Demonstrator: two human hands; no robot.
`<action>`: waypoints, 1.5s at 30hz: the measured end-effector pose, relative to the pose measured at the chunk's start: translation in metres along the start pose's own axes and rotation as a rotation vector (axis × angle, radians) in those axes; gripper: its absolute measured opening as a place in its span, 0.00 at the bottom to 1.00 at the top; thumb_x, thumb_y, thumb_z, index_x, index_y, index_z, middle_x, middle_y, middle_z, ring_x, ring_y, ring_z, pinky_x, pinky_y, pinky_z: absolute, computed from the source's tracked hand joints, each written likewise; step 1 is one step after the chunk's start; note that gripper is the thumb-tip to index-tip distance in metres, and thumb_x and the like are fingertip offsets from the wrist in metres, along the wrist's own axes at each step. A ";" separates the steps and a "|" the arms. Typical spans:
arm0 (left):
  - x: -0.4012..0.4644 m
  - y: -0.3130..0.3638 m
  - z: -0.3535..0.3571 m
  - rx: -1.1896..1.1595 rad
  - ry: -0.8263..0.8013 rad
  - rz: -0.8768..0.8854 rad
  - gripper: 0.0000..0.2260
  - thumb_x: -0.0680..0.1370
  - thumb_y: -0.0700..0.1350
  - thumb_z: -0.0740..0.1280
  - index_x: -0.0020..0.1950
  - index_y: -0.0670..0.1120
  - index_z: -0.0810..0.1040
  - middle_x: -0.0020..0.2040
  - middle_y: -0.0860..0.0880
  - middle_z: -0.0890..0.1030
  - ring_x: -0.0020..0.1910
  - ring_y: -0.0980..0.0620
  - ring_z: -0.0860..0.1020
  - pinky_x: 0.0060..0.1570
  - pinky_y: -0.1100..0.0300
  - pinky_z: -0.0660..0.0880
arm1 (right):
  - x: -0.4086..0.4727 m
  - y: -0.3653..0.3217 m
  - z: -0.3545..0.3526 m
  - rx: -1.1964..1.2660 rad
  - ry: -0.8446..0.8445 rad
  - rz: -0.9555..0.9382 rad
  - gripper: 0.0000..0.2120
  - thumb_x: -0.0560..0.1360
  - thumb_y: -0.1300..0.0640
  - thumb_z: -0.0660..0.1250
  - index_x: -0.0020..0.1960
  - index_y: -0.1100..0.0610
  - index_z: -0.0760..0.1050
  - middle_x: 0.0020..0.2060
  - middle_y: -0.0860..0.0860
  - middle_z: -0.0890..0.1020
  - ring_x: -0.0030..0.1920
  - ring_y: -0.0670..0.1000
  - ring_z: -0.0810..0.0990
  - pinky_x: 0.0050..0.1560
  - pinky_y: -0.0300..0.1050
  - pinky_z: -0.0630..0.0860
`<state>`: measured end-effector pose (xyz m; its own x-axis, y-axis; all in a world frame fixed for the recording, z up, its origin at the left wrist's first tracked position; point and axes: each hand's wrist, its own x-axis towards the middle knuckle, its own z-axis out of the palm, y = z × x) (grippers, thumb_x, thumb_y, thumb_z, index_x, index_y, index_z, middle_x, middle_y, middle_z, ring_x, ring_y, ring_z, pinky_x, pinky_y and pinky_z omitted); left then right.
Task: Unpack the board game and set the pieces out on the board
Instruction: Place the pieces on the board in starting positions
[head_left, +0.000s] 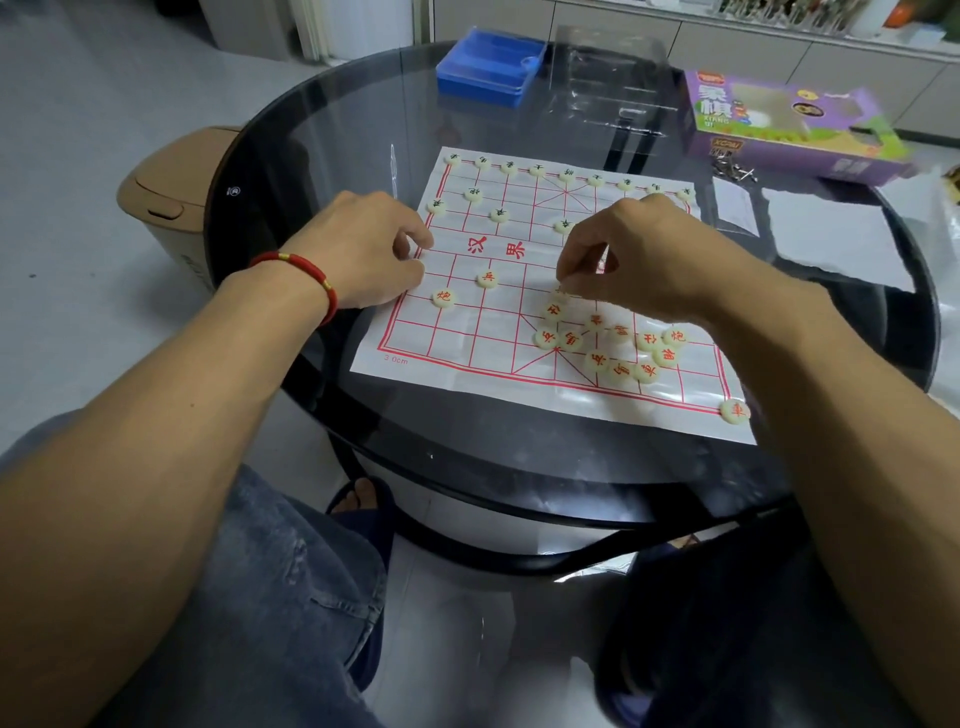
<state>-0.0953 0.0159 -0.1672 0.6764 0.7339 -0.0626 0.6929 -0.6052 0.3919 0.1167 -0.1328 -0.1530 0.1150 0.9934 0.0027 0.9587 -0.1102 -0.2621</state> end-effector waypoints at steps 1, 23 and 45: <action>-0.001 0.002 0.001 0.010 0.020 0.002 0.17 0.79 0.47 0.70 0.69 0.50 0.78 0.64 0.46 0.80 0.57 0.46 0.79 0.50 0.53 0.79 | -0.004 -0.004 0.000 0.011 -0.035 -0.022 0.09 0.77 0.58 0.72 0.57 0.54 0.83 0.49 0.48 0.84 0.42 0.43 0.80 0.43 0.30 0.73; -0.011 0.018 0.009 0.020 0.239 0.070 0.14 0.79 0.44 0.70 0.65 0.52 0.80 0.62 0.46 0.79 0.52 0.50 0.75 0.61 0.47 0.77 | -0.016 0.031 -0.002 -0.015 -0.056 0.109 0.13 0.76 0.55 0.74 0.60 0.54 0.83 0.53 0.51 0.84 0.46 0.49 0.81 0.41 0.31 0.72; -0.013 0.015 0.009 0.025 0.255 0.084 0.14 0.79 0.45 0.70 0.64 0.52 0.81 0.60 0.46 0.80 0.50 0.51 0.72 0.61 0.45 0.77 | -0.033 0.051 -0.013 -0.019 -0.008 0.197 0.12 0.78 0.59 0.71 0.61 0.53 0.83 0.56 0.52 0.85 0.48 0.51 0.81 0.52 0.43 0.80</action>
<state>-0.0917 -0.0052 -0.1686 0.6495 0.7326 0.2034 0.6450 -0.6726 0.3628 0.1656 -0.1714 -0.1543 0.2993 0.9526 -0.0543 0.9225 -0.3035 -0.2387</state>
